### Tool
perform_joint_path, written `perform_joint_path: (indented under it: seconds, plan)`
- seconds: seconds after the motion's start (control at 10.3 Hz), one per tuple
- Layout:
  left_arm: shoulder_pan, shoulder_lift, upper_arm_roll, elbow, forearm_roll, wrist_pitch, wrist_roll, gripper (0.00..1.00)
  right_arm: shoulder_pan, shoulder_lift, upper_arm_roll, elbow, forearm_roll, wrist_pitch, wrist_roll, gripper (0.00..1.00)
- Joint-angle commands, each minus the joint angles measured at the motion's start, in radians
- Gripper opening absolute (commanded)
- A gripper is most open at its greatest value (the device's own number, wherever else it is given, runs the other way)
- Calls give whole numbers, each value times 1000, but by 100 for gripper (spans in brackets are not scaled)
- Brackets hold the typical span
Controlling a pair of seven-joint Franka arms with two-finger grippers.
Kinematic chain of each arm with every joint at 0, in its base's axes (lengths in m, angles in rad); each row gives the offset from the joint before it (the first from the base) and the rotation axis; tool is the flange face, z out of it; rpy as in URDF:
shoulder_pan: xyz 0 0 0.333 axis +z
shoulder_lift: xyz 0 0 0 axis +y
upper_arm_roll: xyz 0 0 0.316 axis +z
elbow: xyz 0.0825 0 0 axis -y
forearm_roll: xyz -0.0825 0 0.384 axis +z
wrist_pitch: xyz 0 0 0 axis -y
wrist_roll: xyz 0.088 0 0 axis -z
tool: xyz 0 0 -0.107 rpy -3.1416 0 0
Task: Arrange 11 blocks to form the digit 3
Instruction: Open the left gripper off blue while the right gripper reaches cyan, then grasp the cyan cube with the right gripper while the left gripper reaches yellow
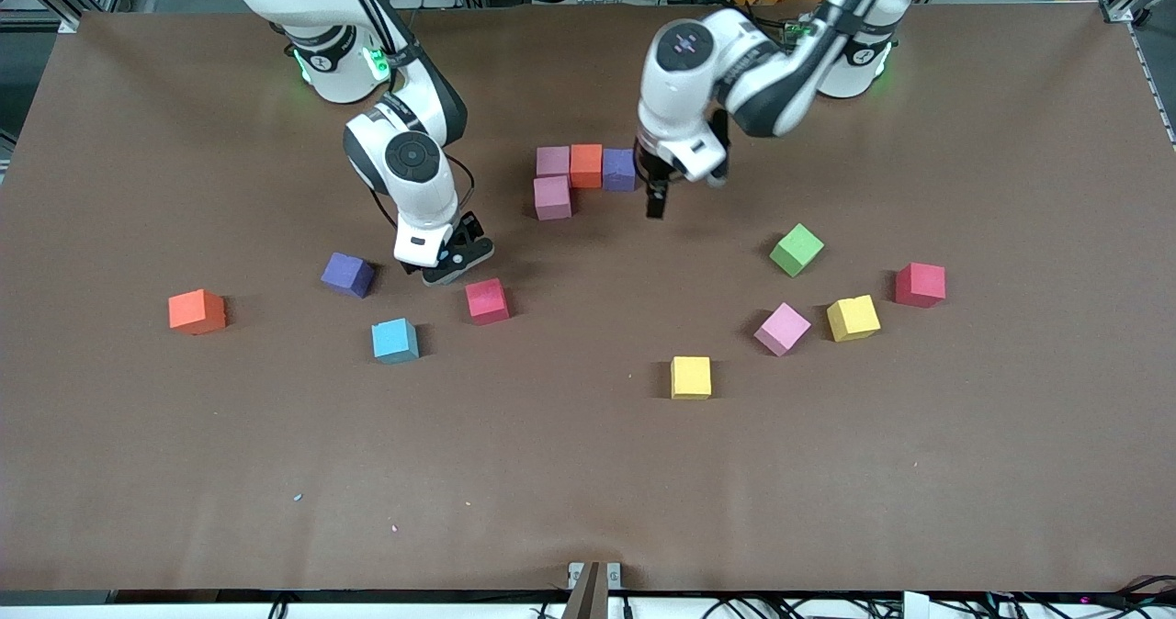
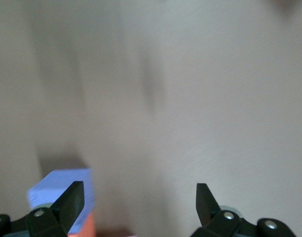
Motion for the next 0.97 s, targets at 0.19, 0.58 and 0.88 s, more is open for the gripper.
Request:
perform_joint_path:
  seconds: [0.19,0.58,0.88]
  plan:
    - [217,80,-10,220,22,-93,340,100,-13,11,7,-16,-28,41,5,20]
    - [300,230,-1,431,28,-108,624,100,1,-12,43,104,-7,-194,64,20]
    - [280,304,11,512,106,-128,756,100,21,-9,63,157,198,-203,86,20]
